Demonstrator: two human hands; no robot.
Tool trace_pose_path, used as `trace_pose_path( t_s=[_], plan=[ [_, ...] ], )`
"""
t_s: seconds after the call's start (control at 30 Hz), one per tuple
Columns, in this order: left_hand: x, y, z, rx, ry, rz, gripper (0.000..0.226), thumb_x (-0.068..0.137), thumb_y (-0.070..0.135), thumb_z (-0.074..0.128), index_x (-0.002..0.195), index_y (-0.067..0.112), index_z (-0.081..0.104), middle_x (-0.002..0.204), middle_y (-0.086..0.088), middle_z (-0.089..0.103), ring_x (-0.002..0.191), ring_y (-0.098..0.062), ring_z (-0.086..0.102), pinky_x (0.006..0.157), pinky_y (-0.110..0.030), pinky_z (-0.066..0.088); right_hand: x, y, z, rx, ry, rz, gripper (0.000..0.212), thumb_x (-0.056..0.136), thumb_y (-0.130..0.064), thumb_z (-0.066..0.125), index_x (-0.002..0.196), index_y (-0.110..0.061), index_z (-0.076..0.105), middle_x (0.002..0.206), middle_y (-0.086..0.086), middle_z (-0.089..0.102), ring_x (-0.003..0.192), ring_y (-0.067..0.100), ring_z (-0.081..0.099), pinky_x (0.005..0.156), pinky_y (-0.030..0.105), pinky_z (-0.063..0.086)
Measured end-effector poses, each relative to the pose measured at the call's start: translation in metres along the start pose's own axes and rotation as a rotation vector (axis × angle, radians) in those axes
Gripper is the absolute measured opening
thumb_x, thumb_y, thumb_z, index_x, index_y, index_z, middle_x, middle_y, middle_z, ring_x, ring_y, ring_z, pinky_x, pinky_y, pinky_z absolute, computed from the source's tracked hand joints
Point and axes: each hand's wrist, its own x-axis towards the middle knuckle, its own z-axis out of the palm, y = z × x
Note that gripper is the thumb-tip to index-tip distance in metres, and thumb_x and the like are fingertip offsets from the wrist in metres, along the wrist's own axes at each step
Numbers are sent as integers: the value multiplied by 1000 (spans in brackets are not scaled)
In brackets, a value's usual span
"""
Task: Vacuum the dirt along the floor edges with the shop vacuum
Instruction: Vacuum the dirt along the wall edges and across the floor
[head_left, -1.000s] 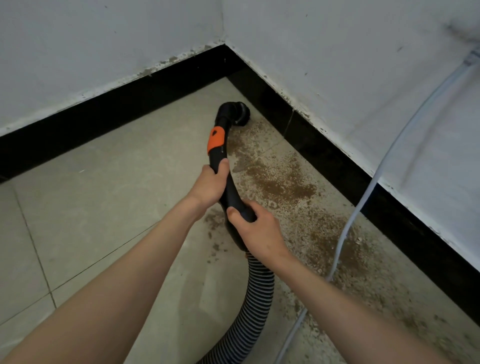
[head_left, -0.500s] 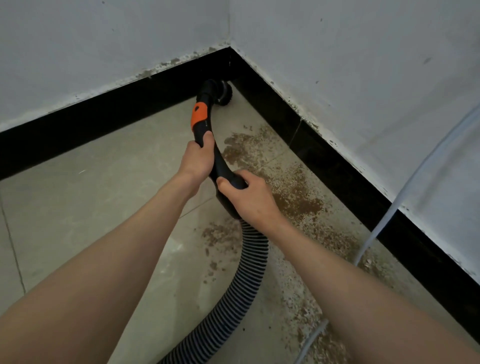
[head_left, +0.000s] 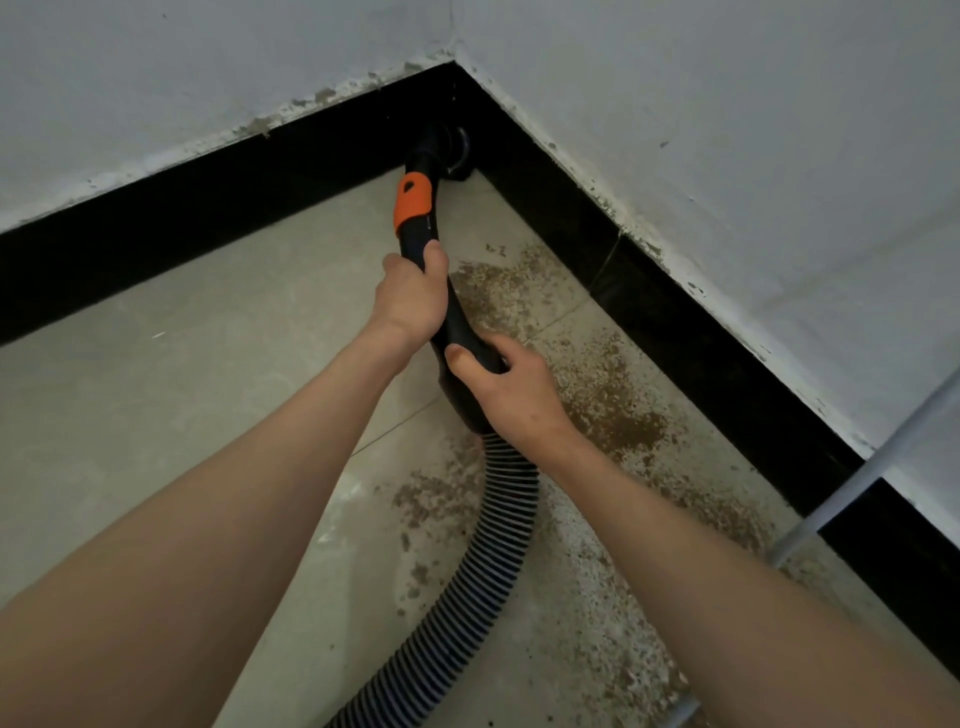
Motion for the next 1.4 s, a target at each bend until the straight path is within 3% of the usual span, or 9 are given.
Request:
trace_pose_path(
  t_s=[0.2, 0.37, 0.5, 0.67, 0.77, 0.87, 1.0, 1.27, 1.4],
  plan=[
    [-19, -12, -16, 5, 116, 20, 44, 100, 42, 30, 124, 6, 39, 82, 4, 47, 65, -6, 46, 49, -19, 33, -17, 5, 12, 70, -72, -32, 9, 90, -31, 63, 97, -27, 63, 82, -12, 65, 71, -2, 62, 62, 18, 52],
    [-29, -23, -17, 83, 150, -49, 47, 100, 41, 29, 126, 3, 37, 99, -9, 50, 74, -21, 50, 62, -30, 40, -21, 12, 18, 60, -126, 47, 23, 90, -31, 63, 107, -17, 67, 93, -2, 68, 84, 11, 66, 70, 22, 51],
    [-31, -13, -15, 80, 155, -48, 48, 100, 41, 29, 128, 3, 35, 99, -8, 48, 72, -18, 47, 62, -30, 39, -20, 6, 10, 60, -128, 43, 18, 90, -32, 63, 100, -18, 67, 89, -4, 67, 78, 7, 64, 66, 18, 50],
    [-36, -18, -17, -41, 126, -72, 49, 101, 41, 28, 132, 4, 34, 107, -8, 50, 79, -17, 50, 56, -23, 35, -21, 3, 1, -7, -139, 19, 18, 88, -31, 65, 97, -15, 69, 92, 7, 71, 83, 19, 68, 74, 34, 55],
    [-27, -10, -6, -86, 88, -76, 51, 101, 41, 28, 134, 4, 32, 116, -10, 51, 92, -21, 50, 70, -28, 39, -13, 3, -9, -22, -112, 30, 16, 88, -33, 65, 95, -19, 68, 91, 3, 70, 84, 18, 68, 75, 35, 55],
    [-15, 5, 2, -74, 63, -63, 52, 100, 41, 28, 135, 2, 32, 127, -15, 51, 106, -28, 53, 79, -29, 41, -4, -1, -17, -9, -67, 34, 12, 89, -35, 64, 91, -23, 67, 85, -5, 68, 80, 11, 66, 68, 24, 53],
    [-8, 7, 7, -61, 63, -39, 52, 101, 41, 28, 135, 1, 32, 123, -13, 51, 96, -23, 51, 75, -28, 38, 0, 1, -18, -34, -26, 28, 22, 88, -38, 64, 92, -17, 68, 88, 1, 70, 82, 15, 66, 72, 31, 54],
    [-1, 8, 11, -83, 46, -50, 52, 101, 41, 27, 135, 3, 35, 110, -7, 49, 90, -19, 48, 72, -27, 38, 6, -2, -19, -96, -10, 18, 16, 84, -42, 64, 90, -27, 65, 90, -2, 68, 84, 15, 66, 78, 38, 56],
    [-2, 7, 4, -77, 47, -36, 52, 100, 43, 29, 135, 4, 35, 122, -10, 52, 94, -21, 50, 74, -29, 40, 2, -5, -14, -58, -17, 27, 13, 87, -41, 63, 86, -28, 64, 86, -5, 67, 82, 13, 64, 71, 26, 52]
  ],
)
